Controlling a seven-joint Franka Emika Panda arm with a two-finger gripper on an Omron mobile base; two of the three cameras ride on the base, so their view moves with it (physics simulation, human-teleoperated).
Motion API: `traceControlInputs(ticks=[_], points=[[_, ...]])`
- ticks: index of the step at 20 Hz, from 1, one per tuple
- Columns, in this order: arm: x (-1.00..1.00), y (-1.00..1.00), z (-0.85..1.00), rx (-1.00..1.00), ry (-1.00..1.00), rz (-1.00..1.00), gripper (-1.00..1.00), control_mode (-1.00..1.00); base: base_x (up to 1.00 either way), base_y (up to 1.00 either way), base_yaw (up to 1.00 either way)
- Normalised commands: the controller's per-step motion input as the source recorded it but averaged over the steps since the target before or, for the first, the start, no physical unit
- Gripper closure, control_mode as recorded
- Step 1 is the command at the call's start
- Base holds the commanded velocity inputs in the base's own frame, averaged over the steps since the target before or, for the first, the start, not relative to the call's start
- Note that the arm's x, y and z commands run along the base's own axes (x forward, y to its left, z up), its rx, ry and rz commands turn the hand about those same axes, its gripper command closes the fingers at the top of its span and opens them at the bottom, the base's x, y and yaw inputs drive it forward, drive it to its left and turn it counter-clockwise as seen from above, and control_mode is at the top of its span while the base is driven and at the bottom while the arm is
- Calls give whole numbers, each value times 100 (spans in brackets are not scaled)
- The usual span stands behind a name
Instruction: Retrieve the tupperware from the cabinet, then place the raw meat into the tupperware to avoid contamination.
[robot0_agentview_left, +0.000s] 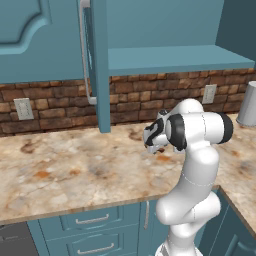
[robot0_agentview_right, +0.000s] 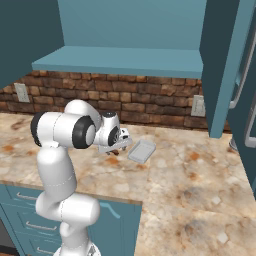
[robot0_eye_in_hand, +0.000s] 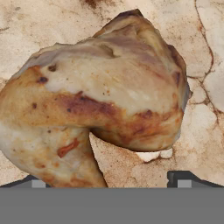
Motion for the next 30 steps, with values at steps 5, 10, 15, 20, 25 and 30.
traceControlInputs(ticks=[5,10,15,20,25,30], points=[[9,0,-24,0,3,1,100,-100,0,0,0],[3,0,-14,0,3,0,100,-100,0,0,0],[0,0,0,0,0,0,100,-100,0,0,0],[0,0,3,0,-5,4,100,-100,0,0,0],[-8,0,28,0,-13,9,100,-100,0,0,0],[-18,0,35,0,-11,7,100,-100,0,0,0]])
